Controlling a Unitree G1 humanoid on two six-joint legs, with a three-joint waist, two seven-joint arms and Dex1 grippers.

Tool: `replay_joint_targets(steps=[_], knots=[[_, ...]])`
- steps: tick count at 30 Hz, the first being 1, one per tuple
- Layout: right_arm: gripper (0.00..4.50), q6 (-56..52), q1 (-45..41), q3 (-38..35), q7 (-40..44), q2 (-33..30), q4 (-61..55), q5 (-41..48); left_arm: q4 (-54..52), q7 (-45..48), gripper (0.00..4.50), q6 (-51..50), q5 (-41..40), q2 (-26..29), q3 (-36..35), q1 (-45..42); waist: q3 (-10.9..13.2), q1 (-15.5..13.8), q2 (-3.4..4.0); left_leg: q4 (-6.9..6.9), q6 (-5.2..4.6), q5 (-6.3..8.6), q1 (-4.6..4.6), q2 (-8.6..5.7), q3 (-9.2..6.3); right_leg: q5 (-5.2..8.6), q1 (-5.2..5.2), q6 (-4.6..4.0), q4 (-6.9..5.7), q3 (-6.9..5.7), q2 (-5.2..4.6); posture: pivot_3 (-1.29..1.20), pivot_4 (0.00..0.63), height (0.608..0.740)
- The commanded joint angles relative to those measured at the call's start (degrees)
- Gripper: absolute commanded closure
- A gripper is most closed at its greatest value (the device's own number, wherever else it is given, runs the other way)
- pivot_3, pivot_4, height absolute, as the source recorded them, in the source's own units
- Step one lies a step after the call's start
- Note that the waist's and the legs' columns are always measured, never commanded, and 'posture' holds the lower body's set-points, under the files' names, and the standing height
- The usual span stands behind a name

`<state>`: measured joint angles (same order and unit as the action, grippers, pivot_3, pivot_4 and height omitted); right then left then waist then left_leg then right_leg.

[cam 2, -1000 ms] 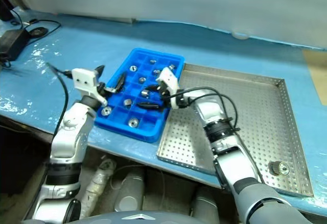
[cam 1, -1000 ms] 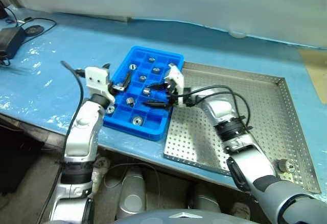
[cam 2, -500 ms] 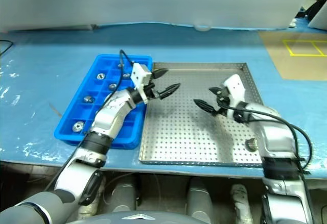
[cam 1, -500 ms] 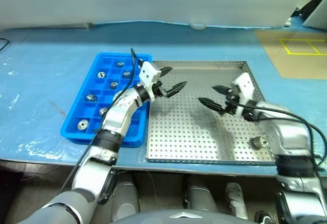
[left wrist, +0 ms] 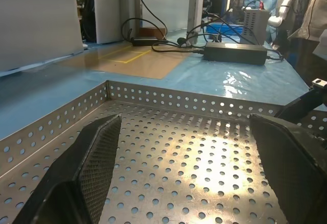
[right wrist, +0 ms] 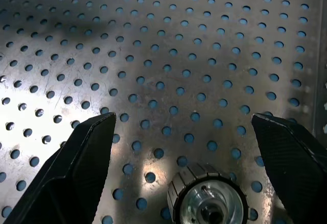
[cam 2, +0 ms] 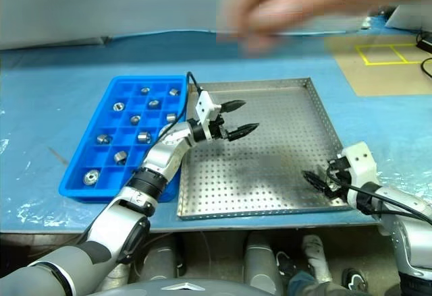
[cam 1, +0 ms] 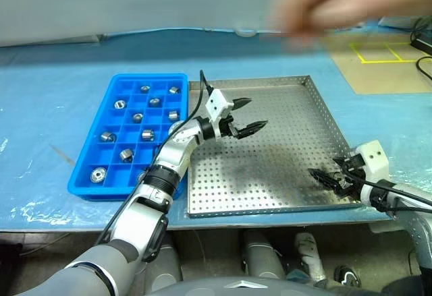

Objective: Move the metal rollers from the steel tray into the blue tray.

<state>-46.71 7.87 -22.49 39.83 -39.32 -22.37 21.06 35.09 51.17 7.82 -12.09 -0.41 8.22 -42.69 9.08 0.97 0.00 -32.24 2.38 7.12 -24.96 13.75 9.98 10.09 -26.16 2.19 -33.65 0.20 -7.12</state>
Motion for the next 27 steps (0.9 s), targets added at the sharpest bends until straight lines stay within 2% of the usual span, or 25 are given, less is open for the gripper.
replay_joint_targets(steps=[1, 13, 16, 22, 23, 27], knots=[[0.05, 0.7, 0.4, -1.9, -0.4, -1.2, -1.6, 0.8, -1.2, 0.5, 0.25, 1.4, 0.2, -0.3, 0.1, 0.0, 0.0, -0.1, 0.01, 0.0, 0.0, 0.0, 0.0, 0.0, 0.0, 0.0, 0.0, 0.0, 0.0, 0.0, 0.0, -0.4, 0.15, 0.74], [0.05, -6.0, 3.0, 0.3, -0.8, -5.1, 2.6, 0.5, -2.3, 0.6, 0.25, 1.1, 1.5, 0.5, 0.7, 1.0, 0.0, -0.4, 0.02, -0.2, -0.25, 0.16, -0.03, -0.1, 0.05, 0.0, 0.2, 0.0, 0.18, 0.08, -0.11, -0.38, 0.15, 0.74], [0.65, -6.5, 2.2, 0.3, -1.3, -4.5, 2.7, 1.2, -2.4, 0.5, 0.25, 1.3, 1.9, 0.8, 0.8, 1.1, 0.0, -0.4, 0.01, -0.24, -0.28, 0.18, -0.01, -0.1, 0.05, 0.0, 0.3, 0.0, 0.26, 0.09, -0.11, -0.38, 0.15, 0.74], [2.71, -6.2, 0.3, 1.2, -1.6, -4.4, 2.7, 1.5, -2.0, 0.0, 0.25, 1.7, 2.2, 0.9, 0.8, 0.8, 0.0, -0.3, 0.01, -0.18, -0.28, 0.18, 0.03, -0.07, 0.05, -0.02, 0.29, -0.02, 0.24, 0.06, -0.09, -0.37, 0.15, 0.74], [2.84, -5.8, -0.1, 1.2, -1.8, -4.3, 2.8, 1.4, -1.9, 0.0, 0.25, 1.7, 2.3, 0.9, 0.8, 0.8, 0.0, -0.3, 0.01, -0.17, -0.27, 0.18, 0.03, -0.06, 0.05, -0.1, 0.29, -0.17, 0.24, 0.05, -0.08, -0.37, 0.15, 0.74], [2.84, -3.3, -2.6, 1.4, -1.1, -3.5, 1.9, 2.5, -1.5, -1.6, 0.25, 2.2, 2.6, 0.9, 0.4, 0.4, 0.0, -0.3, 0.02, -0.17, -0.27, 0.18, 0.03, -0.06, 0.05, -0.19, 0.27, -0.3, 0.23, 0.05, -0.08, -0.36, 0.15, 0.74]])
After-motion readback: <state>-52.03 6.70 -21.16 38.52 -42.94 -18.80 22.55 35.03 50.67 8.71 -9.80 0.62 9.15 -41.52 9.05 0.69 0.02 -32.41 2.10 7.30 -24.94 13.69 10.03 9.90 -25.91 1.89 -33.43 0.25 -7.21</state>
